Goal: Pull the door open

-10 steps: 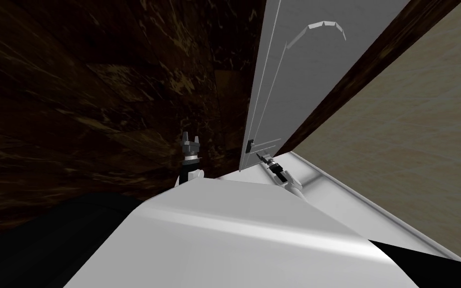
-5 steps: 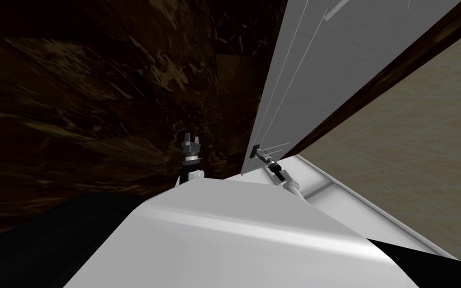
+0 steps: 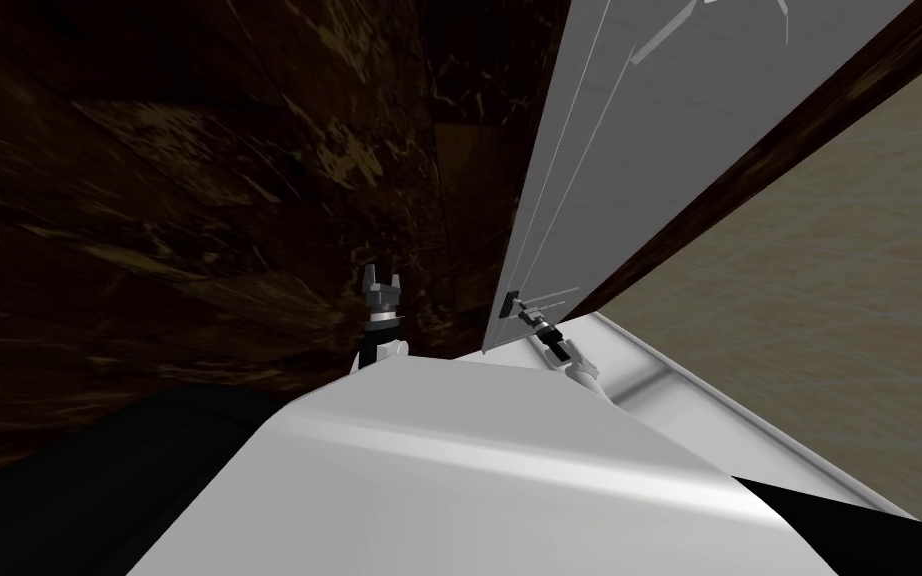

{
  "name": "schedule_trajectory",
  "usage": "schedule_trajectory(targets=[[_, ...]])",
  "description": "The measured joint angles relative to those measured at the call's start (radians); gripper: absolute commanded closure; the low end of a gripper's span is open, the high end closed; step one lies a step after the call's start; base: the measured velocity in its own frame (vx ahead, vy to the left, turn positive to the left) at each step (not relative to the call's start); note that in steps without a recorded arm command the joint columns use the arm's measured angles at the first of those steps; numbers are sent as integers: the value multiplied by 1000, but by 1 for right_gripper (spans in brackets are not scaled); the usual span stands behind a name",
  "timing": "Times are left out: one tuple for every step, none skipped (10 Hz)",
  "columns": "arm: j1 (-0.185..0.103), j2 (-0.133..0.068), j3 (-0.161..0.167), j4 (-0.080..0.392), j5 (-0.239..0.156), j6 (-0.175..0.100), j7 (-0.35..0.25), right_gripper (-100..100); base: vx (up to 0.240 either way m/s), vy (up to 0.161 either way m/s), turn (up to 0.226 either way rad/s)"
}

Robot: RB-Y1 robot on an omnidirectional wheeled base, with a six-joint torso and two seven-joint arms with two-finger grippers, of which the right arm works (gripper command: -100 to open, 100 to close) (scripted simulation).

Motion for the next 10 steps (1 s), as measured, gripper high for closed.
schedule_trajectory(targets=[[0, 1, 1, 0, 0, 0, 0, 100, 0, 0, 0], [-1, 1, 1, 0, 0, -1, 0, 100, 0, 0, 0], [-1, 1, 2, 0, 0, -1, 0, 100, 0, 0, 0], [-1, 1, 2, 0, 0, -1, 0, -100, -131, -30, -38], [3, -3, 3, -4, 1, -3, -3, -100, -199, -35, -58], [6, -7, 4, -7, 1, -6, -8, -100, -179, -21, -51], [9, -12, 4, -6, 1, -11, -12, -100, -155, -62, -40], [11, -15, 5, -7, 1, -15, -15, -100, -179, -78, -38], [15, -19, 6, -9, 2, -17, -18, -100, -180, -61, -38], [20, -23, 7, -13, 2, -20, -22, -100, -77, -26, -8]])
